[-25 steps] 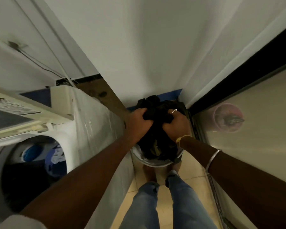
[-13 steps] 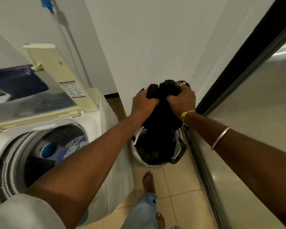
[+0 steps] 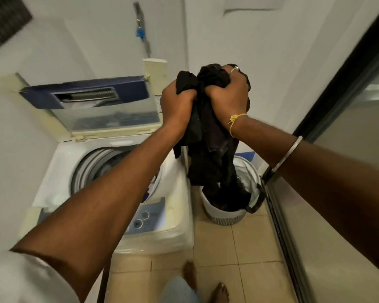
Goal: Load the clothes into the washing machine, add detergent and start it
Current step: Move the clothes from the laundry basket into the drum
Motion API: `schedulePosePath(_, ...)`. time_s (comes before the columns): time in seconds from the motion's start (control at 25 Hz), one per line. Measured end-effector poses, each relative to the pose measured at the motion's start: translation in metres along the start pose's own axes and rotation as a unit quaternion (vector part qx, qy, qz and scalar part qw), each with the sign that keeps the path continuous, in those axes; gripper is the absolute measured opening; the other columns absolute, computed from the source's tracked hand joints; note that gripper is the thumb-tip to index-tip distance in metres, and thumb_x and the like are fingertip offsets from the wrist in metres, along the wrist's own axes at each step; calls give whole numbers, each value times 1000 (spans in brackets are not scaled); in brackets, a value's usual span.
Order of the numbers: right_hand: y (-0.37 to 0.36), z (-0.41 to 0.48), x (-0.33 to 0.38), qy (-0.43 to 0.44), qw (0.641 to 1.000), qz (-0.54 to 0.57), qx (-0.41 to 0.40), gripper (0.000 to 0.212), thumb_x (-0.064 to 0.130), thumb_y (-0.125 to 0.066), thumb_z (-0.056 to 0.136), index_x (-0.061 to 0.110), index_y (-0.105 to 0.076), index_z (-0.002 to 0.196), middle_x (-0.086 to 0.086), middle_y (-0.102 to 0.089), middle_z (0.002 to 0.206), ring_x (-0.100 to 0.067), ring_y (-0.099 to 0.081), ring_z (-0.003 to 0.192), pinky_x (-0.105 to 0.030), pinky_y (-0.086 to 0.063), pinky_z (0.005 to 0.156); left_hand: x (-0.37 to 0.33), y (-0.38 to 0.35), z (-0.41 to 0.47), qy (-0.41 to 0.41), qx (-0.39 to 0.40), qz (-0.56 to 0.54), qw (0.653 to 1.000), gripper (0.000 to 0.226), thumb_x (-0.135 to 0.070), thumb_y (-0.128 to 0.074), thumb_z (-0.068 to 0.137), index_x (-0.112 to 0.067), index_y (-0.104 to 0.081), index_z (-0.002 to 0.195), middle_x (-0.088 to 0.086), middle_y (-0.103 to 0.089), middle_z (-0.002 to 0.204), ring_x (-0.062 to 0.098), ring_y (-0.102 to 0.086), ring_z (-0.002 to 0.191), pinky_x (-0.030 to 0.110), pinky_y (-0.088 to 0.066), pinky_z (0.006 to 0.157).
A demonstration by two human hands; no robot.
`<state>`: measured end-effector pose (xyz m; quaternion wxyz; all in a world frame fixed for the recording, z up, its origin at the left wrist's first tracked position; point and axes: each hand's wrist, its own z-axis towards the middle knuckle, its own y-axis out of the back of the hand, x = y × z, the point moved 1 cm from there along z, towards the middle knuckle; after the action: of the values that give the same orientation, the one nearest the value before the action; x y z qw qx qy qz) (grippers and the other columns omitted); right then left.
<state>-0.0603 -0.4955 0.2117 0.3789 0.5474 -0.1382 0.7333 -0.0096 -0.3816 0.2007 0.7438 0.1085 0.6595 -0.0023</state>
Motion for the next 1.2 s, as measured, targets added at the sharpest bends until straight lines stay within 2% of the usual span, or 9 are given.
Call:
schedulePosePath(0.2, -109, -37, 53, 6, 996, 75, 55, 13, 10, -67, 67, 14, -66, 79, 4, -67, 69, -12, -64, 69, -31, -55, 66, 0, 124, 4, -10, -102, -18, 995, 18, -13, -56, 61, -21, -41, 57, -6, -44, 56, 13, -39, 54, 28, -29, 49)
schedulePosePath(0.32, -185, -62, 74, 12, 989, 105, 103, 14, 8, -67, 65, 18, -64, 75, 3, -66, 69, -14, -63, 68, -36, -56, 67, 20, 200, 12, -4, -164, -24, 986, 17, -13, -54, 57, -21, -40, 54, -8, -43, 53, 12, -37, 51, 26, -28, 47)
schedulePosePath(0.6, -353, -122, 81, -38, 971, 128, 196, 16, 10, -67, 65, 14, -66, 81, -4, -69, 76, -24, -67, 76, -42, -57, 74, 114, 349, 43, 16, -221, -40, 974, 15, -4, -54, 67, -18, -48, 64, -4, -50, 61, 16, -43, 59, 30, -38, 59)
schedulePosePath(0.72, -383, -145, 31, -72, 975, 110, 181, 12, 10, -62, 68, 14, -64, 80, 1, -64, 76, -18, -62, 75, -36, -53, 76, 168, 364, 47, 57, -156, 59, 984, 7, -11, -57, 78, -16, -62, 82, -5, -65, 76, 11, -57, 69, 18, -45, 64)
schedulePosePath(0.92, -392, -180, -88, -235, 962, -6, 140, 19, 11, -66, 71, 14, -67, 90, -5, -70, 83, -22, -67, 82, -45, -57, 81, 285, 350, 50, 146, 40, 182, 972, 40, -24, -67, 87, -22, -60, 127, -4, -65, 117, 13, -59, 108, 19, -45, 91)
schedulePosePath(1.0, -396, -187, -133, -276, 931, -104, 213, 26, 17, -71, 72, 14, -68, 98, -8, -71, 93, -26, -68, 90, -42, -56, 84, 329, 339, 52, 220, 151, 230, 936, 56, -35, -66, 87, -21, -51, 139, 1, -60, 130, 19, -57, 118, 28, -44, 97)
schedulePosePath(1.08, -399, -195, -162, -336, 856, -171, 353, 54, 21, -80, 75, 10, -61, 124, -13, -66, 119, -30, -63, 110, -39, -52, 96, 354, 329, 52, 249, 261, 271, 893, 65, -39, -65, 86, -24, -42, 144, 0, -58, 133, 20, -57, 118, 30, -44, 97)
schedulePosePath(1.16, -393, -195, -177, -335, 807, -216, 436, 68, 26, -78, 80, 9, -49, 139, -11, -58, 133, -29, -58, 120, -36, -48, 102, 357, 317, 53, 235, 326, 304, 864, 53, -30, -63, 90, -19, -46, 139, -3, -57, 125, 19, -56, 112, 29, -44, 92)
schedulePosePath(1.2, -388, -192, -179, -306, 810, -233, 443, 63, 25, -75, 83, 10, -49, 139, -10, -59, 132, -28, -57, 120, -35, -47, 102, 354, 312, 53, 228, 338, 310, 859, 47, -25, -62, 92, -17, -50, 136, -1, -58, 121, 18, -56, 109, 28, -43, 90)
